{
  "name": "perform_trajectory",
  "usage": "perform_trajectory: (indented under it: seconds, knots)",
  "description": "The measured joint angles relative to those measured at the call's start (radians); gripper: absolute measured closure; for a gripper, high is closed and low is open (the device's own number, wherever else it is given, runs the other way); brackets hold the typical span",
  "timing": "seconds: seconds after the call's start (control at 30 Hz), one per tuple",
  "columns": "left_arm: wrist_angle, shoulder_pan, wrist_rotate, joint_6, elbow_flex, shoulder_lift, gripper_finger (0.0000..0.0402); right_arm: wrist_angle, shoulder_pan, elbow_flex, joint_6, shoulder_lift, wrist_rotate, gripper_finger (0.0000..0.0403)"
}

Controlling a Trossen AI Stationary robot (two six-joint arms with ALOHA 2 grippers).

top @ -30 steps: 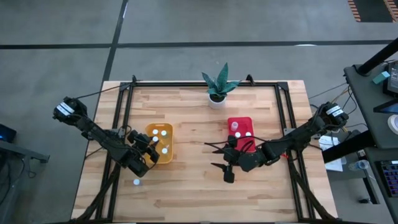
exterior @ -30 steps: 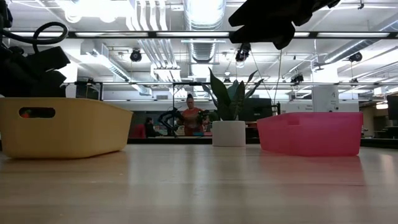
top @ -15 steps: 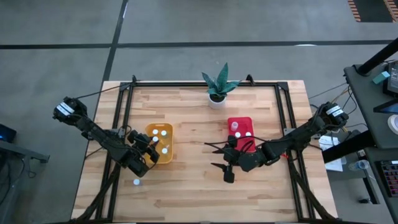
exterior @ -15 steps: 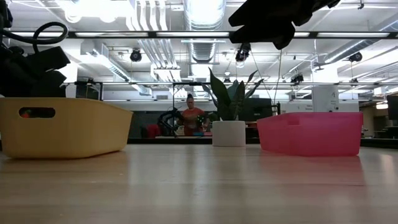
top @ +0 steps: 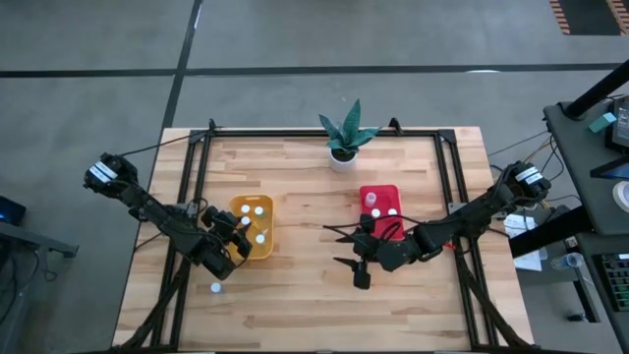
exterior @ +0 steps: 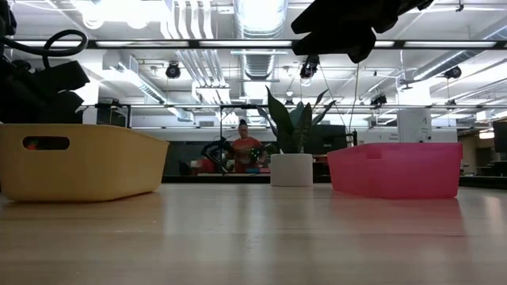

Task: Pick and place medicine bottles into bin by pill shape (circle, oval)
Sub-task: Put the pink tablet bottle into the yellow bin

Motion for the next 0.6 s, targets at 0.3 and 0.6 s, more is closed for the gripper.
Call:
perform_trajectory:
  seconds: [0.3,0.6]
  knots:
    - [0.0,0.0,0.0,0.0,0.0,0.0,0.0281,0.0,0.0,-0.001,0.0,0.0,0.0,0.0183]
    - [-0.001,0.0,0.001,0.001,0.0,0.0,0.019,0.0,0.0,-0.001,0.0,0.0,0.0,0.0183]
